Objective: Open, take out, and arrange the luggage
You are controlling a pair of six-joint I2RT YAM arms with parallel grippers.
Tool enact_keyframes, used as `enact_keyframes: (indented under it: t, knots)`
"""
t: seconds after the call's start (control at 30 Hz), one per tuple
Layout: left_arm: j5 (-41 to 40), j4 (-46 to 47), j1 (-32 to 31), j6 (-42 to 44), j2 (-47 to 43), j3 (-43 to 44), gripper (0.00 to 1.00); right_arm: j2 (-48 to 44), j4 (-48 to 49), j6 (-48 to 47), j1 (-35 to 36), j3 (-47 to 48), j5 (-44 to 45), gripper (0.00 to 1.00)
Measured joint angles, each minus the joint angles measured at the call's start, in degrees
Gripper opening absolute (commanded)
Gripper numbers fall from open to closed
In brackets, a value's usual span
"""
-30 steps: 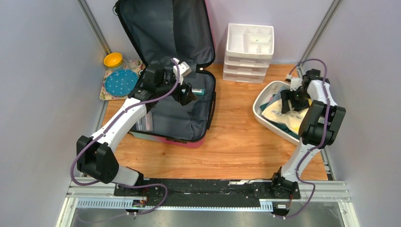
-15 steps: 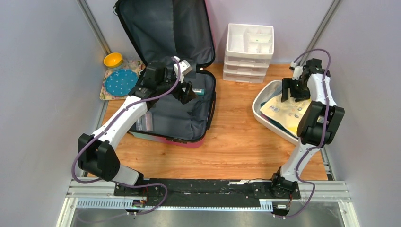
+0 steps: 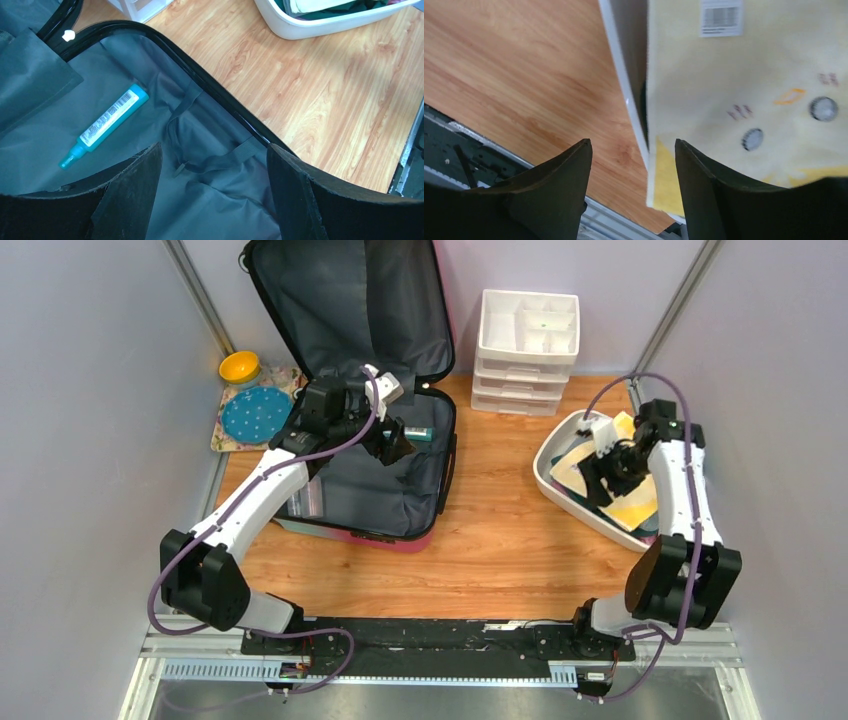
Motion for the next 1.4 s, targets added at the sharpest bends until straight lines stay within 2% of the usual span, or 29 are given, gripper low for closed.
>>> enact_keyframes:
  t: [0.13,0.33,0.4,0.43,0.5,0.53,0.57,0.67,0.9,1.03,1.3,1.4]
  knots:
    - [0.6,0.0,0.0,0.0,0.0,0.0,0.84,0.5,1.2,-2.0,3.8,-8.9,0.8,0.64]
    - [0.9,0.0,0.0,0.0,0.0,0.0,0.84,3.3,8.3,-2.0,6.7,-14.5,4.5,0.61]
    - [0.9,0.0,0.0,0.1,-0.1,0.0,0.84,4.3,10.8,-2.0,7.4,-15.6,6.4,0.51]
    - [0.9,0.0,0.0,0.1,-0.1,0.0,0.84,5.1,11.9,-1.9,7.7,-15.9,7.4,0.34]
    - [0.9,0.0,0.0,0.1,-0.3,-0.3,0.84,6.5,13.2,-1.7,8.2,-16.0,8.4,0.19]
    - [0.9,0.0,0.0,0.1,-0.5,-0.4,0.84,7.2,13.8,-1.2,8.5,-16.0,8.8,0.01]
    - [0.8,0.0,0.0,0.2,-0.7,-0.5,0.84,7.7,13.2,-0.2,8.9,-16.0,8.4,0.0]
    - [0.7,0.0,0.0,0.4,-1.1,-0.9,0.84,7.6,14.8,2.0,10.9,-15.5,8.2,0.0]
    - [0.7,-0.1,0.0,0.7,-1.5,-1.7,0.84,7.7,18.4,24.2,13.5,-13.4,7.0,0.0]
    - [0.7,-0.1,0.2,1.3,-1.5,-1.8,0.84,9.0,19.6,33.7,13.5,-10.3,9.9,0.0]
    - [0.7,-0.3,0.4,1.7,-1.2,-1.7,0.84,25.3,19.9,41.9,12.0,7.3,13.9,0.01]
    - [0.7,-0.6,0.5,1.8,-1.0,-1.7,0.85,30.0,19.9,41.8,11.5,13.7,15.5,0.41]
